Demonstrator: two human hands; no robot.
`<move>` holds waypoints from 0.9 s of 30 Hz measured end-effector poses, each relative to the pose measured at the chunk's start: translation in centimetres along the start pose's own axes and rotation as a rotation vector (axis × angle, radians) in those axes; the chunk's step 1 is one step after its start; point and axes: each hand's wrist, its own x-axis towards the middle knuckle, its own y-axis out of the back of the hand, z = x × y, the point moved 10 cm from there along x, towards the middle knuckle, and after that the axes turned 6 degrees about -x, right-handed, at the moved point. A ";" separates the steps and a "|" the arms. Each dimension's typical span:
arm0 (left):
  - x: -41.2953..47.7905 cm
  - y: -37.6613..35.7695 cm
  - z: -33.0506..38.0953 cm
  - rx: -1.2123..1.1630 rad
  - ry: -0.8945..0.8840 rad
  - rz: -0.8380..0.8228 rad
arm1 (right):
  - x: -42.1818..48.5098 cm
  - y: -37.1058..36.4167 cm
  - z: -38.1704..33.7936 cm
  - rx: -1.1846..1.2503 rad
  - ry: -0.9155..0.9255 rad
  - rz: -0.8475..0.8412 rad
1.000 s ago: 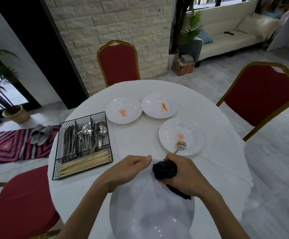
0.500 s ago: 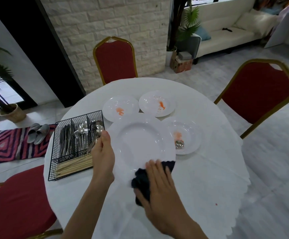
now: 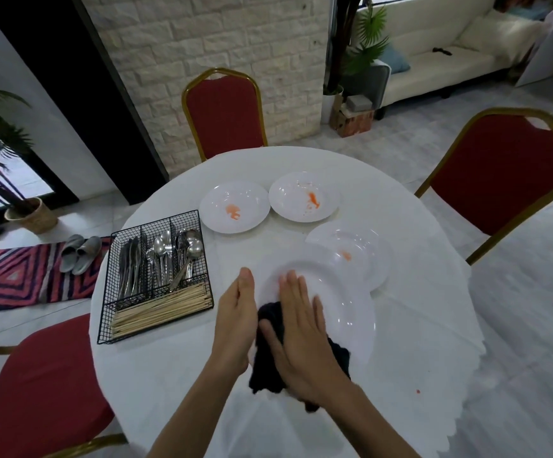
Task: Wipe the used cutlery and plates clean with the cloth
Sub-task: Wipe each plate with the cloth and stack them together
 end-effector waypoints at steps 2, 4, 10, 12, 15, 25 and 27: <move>-1.0 -0.6 -0.8 0.067 -0.020 -0.029 | 1.5 1.0 2.8 -0.074 -0.071 0.107; -2.1 -0.7 -1.2 0.093 -0.021 -0.036 | 2.2 2.2 6.2 -0.121 -0.174 0.212; -2.4 1.0 -0.9 0.079 -0.037 0.025 | -0.9 3.5 13.1 0.028 -0.456 0.380; -1.7 3.0 -1.1 0.041 -0.046 0.111 | -2.5 2.1 13.8 0.340 -0.557 0.328; -0.5 6.5 -2.5 -0.079 0.037 0.248 | -4.6 -1.1 13.6 0.652 -0.719 0.177; 2.3 14.7 -5.0 -0.202 0.215 0.393 | -2.8 -8.5 6.9 1.347 -0.964 0.017; 3.3 16.7 -5.6 -0.189 0.245 0.418 | -1.7 -9.5 6.2 1.360 -0.989 -0.009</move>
